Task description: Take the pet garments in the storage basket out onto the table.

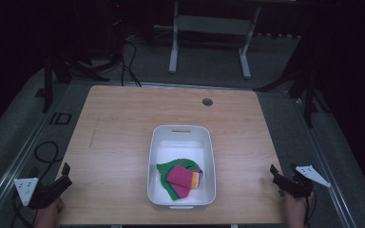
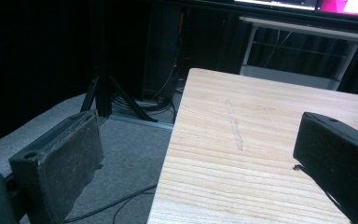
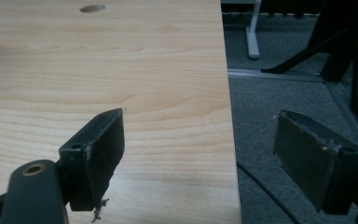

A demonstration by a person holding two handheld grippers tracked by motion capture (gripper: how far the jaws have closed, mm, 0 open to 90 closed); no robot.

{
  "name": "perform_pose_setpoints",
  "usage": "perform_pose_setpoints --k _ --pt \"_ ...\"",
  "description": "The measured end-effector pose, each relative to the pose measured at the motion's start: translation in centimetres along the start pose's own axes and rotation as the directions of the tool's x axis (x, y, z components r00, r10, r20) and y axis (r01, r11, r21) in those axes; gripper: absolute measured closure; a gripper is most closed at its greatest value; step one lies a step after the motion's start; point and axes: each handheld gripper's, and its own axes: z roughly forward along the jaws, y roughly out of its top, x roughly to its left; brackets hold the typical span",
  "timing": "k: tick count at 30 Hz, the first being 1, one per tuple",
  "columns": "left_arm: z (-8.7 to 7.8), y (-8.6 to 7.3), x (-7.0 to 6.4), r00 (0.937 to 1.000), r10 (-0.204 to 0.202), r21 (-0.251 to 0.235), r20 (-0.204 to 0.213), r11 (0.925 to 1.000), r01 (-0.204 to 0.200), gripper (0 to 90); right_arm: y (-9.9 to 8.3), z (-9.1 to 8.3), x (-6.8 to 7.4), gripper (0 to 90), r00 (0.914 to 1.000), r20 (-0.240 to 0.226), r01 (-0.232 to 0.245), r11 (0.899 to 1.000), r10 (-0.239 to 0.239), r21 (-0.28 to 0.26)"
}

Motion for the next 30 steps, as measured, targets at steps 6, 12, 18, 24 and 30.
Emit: perform_pose_setpoints --k 6,12,18,24,30 --pt "0.0 0.0 0.0 1.0 0.002 0.003 0.001 1.0 -0.002 1.8 0.1 0.3 0.1 14.9 1.0 -0.001 0.0 1.0 0.0 0.03" --pt "0.0 0.0 0.0 1.0 0.004 0.006 0.003 1.0 -0.004 1.8 0.2 0.6 -0.3 12.6 0.9983 -0.047 -0.032 0.996 0.036 0.079" --pt "0.0 0.0 0.0 1.0 0.006 0.007 0.003 1.0 -0.006 1.8 0.2 1.0 -0.8 12.5 0.9825 -0.173 -0.043 0.987 0.07 0.154" --pt "0.0 0.0 0.0 1.0 0.004 0.006 0.007 1.0 -0.004 1.8 0.5 1.3 0.1 13.2 0.953 -0.302 0.091 0.973 -0.023 0.212" --pt "0.0 0.0 0.0 0.9999 0.005 0.006 0.01 1.0 -0.006 1.8 0.8 1.3 1.0 13.8 0.9006 -0.426 0.191 0.959 -0.086 0.21"
